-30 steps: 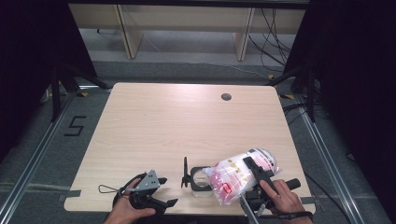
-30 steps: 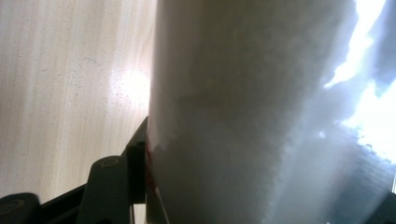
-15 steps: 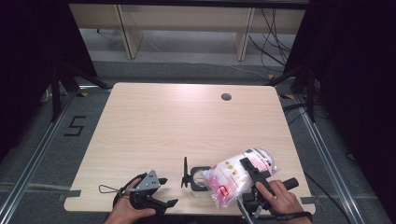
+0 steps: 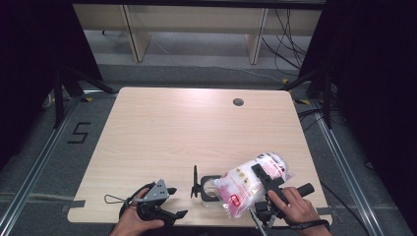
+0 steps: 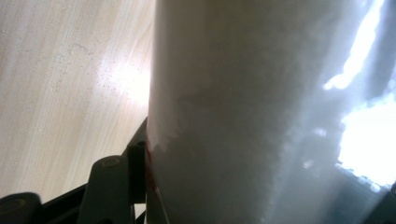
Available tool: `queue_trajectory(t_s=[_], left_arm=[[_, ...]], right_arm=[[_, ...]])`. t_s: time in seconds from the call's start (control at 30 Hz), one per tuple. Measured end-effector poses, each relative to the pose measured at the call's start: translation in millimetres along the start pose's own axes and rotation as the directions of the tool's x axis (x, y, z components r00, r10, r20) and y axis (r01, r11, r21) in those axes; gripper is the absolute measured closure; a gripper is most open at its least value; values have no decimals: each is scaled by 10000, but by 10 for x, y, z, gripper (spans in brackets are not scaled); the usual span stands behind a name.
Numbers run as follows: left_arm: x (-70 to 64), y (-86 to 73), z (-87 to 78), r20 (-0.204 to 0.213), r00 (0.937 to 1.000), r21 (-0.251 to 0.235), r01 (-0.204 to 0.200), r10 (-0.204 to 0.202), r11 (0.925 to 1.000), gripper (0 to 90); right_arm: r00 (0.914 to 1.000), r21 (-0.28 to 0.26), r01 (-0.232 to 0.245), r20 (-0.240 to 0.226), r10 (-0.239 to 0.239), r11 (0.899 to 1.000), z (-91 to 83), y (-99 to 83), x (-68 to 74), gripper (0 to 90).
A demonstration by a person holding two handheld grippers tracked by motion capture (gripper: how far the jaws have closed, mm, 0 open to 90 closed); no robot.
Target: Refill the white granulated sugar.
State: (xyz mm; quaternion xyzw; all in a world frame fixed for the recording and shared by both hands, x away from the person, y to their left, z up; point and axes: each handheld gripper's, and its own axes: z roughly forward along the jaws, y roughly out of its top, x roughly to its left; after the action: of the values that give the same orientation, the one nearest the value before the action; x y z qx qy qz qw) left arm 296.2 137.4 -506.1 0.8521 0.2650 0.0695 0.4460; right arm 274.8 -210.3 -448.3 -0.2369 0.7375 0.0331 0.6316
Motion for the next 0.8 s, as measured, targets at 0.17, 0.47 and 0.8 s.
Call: queue_trajectory(t_s=[0.17,0.47,0.8], left_arm=[[3,1,-3,51,10000,-72,-62,63,10000,172],[5,4,-3,140,9998,-168,-100,102,9998,172],[8,5,-7,102,9998,-145,-153,154,9998,172]], right_arm=[[9999,19,-31,-140,31,10000,-4,-5,-2,426],[9995,57,-214,-210,216,9998,-10,-9,8,427],[9990,229,-274,-338,281,9994,-32,-23,4,427]])
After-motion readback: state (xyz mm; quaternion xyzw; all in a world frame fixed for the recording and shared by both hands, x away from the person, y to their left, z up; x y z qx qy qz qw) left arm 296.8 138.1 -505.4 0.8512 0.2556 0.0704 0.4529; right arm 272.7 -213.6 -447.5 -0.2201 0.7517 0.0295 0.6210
